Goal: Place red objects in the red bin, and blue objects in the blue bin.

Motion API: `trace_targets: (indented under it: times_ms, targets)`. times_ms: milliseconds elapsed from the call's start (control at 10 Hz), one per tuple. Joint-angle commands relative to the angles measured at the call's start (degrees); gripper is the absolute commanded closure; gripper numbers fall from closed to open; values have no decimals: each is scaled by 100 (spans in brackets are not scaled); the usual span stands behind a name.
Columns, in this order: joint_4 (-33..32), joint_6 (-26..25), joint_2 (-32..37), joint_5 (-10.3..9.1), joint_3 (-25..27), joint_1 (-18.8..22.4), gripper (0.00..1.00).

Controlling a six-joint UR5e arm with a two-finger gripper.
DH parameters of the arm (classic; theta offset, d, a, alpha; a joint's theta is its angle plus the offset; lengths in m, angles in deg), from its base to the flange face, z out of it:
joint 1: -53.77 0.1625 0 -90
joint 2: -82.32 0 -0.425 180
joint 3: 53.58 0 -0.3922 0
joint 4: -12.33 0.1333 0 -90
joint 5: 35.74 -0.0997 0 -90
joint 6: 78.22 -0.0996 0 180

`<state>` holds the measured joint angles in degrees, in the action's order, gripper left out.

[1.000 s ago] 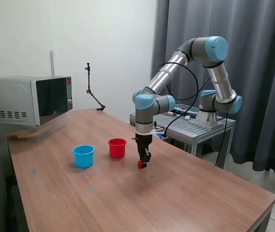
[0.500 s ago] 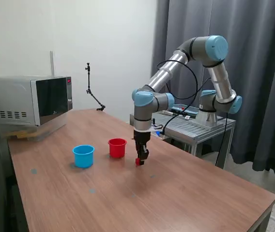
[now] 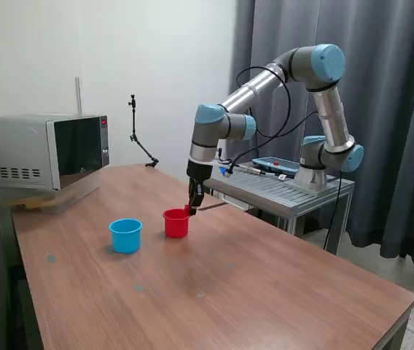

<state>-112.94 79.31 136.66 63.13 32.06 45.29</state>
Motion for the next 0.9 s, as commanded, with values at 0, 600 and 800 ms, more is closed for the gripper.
trace_targets:
  times_ms: [0, 600, 800]
  targets:
    - [3, -126, 113, 71, 5, -240, 100]
    - [90, -135, 113, 62, 84, -522, 100]
    - [109, -170, 86, 62, 93, -522, 100]
